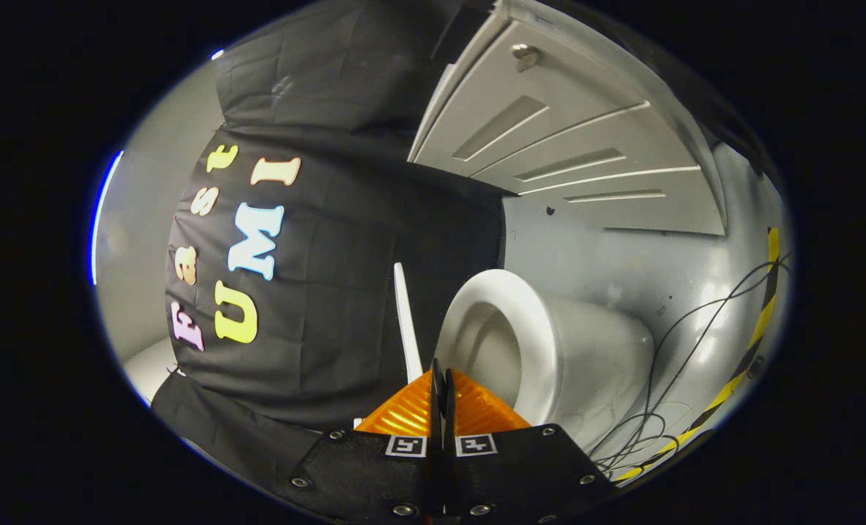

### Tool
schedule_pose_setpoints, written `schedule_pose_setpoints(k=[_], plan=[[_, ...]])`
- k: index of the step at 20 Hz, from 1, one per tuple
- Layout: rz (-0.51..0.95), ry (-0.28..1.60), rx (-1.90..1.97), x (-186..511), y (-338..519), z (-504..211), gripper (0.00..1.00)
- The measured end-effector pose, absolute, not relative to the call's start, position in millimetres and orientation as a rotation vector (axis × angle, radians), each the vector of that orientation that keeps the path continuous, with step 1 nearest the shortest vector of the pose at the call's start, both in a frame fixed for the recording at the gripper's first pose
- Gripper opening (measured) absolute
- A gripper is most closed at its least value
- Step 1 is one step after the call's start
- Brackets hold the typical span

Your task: Open the toilet lid.

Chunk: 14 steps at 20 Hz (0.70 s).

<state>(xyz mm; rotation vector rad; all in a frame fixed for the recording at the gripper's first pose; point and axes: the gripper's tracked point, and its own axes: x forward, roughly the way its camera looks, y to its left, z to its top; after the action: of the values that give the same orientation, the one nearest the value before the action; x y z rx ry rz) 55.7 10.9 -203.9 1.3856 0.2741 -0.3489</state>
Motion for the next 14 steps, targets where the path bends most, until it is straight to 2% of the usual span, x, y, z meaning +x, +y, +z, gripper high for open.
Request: schedule_pose_setpoints(k=[14], plan=[[-0.186,0.234,1.223,77,54,-100,0.00]])
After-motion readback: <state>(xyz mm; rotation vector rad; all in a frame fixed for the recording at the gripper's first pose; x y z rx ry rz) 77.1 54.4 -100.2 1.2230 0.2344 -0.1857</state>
